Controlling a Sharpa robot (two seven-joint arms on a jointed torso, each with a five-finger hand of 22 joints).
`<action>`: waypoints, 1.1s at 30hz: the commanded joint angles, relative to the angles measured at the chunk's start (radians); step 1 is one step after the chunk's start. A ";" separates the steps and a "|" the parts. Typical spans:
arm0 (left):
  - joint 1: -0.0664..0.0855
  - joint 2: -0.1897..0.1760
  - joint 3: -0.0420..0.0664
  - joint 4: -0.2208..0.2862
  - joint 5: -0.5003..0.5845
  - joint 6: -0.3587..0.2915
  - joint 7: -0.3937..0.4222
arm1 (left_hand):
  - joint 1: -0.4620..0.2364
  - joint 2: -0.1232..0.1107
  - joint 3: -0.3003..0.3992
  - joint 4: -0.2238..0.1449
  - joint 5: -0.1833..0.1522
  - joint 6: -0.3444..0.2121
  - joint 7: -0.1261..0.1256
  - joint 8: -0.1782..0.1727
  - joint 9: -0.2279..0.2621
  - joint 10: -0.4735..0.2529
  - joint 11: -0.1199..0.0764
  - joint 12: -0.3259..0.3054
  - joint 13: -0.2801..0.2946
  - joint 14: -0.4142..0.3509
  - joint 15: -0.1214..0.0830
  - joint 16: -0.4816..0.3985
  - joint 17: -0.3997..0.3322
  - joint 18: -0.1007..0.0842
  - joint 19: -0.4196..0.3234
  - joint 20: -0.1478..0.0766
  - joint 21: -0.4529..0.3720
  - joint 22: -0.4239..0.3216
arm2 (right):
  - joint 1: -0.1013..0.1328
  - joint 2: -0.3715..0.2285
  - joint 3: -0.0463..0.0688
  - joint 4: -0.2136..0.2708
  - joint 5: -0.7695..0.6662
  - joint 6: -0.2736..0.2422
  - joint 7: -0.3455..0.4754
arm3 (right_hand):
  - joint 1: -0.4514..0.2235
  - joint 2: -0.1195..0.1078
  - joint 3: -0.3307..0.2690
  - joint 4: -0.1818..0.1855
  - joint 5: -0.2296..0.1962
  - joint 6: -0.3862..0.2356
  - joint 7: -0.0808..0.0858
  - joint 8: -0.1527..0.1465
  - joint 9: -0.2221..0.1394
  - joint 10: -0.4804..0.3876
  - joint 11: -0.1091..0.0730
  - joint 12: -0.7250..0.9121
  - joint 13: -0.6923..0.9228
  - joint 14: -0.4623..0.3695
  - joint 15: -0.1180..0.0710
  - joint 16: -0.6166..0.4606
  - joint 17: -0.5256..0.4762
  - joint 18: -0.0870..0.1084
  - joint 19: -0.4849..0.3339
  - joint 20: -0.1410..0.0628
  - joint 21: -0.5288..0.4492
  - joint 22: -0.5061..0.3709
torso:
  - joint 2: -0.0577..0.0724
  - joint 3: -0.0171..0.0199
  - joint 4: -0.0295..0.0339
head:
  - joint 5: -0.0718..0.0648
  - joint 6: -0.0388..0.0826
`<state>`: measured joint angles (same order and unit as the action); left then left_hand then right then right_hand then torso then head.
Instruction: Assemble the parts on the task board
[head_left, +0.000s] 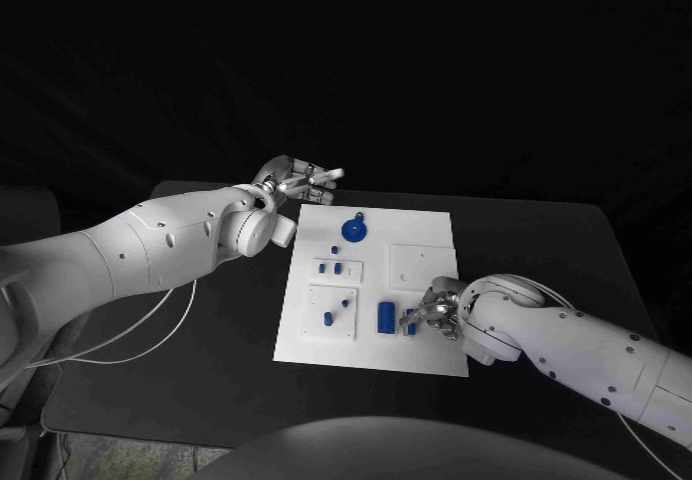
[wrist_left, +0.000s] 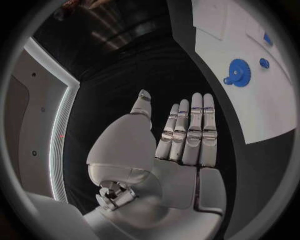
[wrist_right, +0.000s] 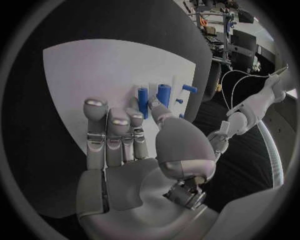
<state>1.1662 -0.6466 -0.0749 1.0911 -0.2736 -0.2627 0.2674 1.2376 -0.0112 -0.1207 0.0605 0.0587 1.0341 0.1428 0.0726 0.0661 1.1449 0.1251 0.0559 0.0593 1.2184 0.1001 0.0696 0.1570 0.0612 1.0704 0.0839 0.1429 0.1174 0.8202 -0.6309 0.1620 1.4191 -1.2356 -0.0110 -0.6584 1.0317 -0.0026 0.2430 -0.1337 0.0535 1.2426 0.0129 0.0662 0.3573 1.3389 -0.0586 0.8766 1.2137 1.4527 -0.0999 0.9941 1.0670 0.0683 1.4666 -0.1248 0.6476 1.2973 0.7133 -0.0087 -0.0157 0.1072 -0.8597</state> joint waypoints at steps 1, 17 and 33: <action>0.001 0.002 0.001 0.001 -0.003 0.011 0.004 | -0.003 0.008 -0.002 0.003 0.003 -0.006 -0.001 -0.003 0.001 -0.005 -0.001 0.005 0.001 -0.004 0.000 -0.003 0.001 -0.011 -0.006 0.002 0.006 -0.001 | -0.001 0.003 -0.001 0.004 0.000 0.012 0.018 | -0.003 -0.010 0.004 0.013 -0.005 0.006 0.001 -0.002 -0.003 0.007 0.002 -0.005 0.002 0.002 -0.006 -0.008 0.002 -0.019 0.052 -0.006 -0.001 -0.002 | 0.000 -0.0001 -0.0005 | 0.000 0.000; 0.001 0.002 0.001 0.001 -0.004 0.010 -0.001 | -0.001 0.008 -0.001 0.002 0.004 -0.006 -0.001 -0.003 0.001 -0.006 -0.001 0.005 0.001 -0.004 0.001 -0.003 0.001 -0.010 -0.005 0.002 0.007 -0.001 | -0.002 -0.003 -0.001 0.015 0.003 0.019 0.021 | 0.003 -0.029 0.014 0.035 -0.005 0.007 0.002 -0.002 -0.007 0.008 0.002 -0.011 0.005 0.003 -0.006 -0.012 0.006 -0.019 0.051 -0.006 -0.003 -0.004 | 0.000 0.0000 0.0001 | 0.001 -0.002; 0.001 0.002 0.001 0.001 -0.005 0.011 -0.002 | -0.001 0.008 -0.001 0.002 0.004 -0.006 -0.001 -0.003 0.001 -0.006 -0.001 0.005 0.001 -0.004 0.001 -0.003 0.001 -0.010 -0.005 0.002 0.007 -0.001 | -0.003 -0.006 -0.001 0.017 0.003 0.020 0.021 | 0.004 -0.016 0.022 0.015 -0.004 0.007 0.001 -0.002 -0.006 0.009 0.002 -0.010 0.008 0.004 -0.006 -0.012 0.007 -0.019 0.052 -0.005 0.001 -0.003 | 0.000 0.0003 -0.0002 | 0.002 -0.005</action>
<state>1.1662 -0.6465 -0.0749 1.0904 -0.2747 -0.2627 0.2603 1.2376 -0.0112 -0.1207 0.0605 0.0587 1.0341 0.1428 0.0726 0.0661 1.1450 0.1250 0.0559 0.0593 1.2185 0.1002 0.0696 0.1571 0.0612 1.0704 0.0839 0.1429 0.1177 0.8185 -0.6375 0.1616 1.4318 -1.2341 -0.0089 -0.6522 1.0360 -0.0224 0.2654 -0.1119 0.0536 1.2422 0.0129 0.0656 0.3500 1.3421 -0.0553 0.8704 1.2208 1.4526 -0.0998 0.9853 1.0733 0.0683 1.4666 -0.1247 0.6476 1.2946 0.7133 -0.0084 -0.0157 0.1086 -0.8643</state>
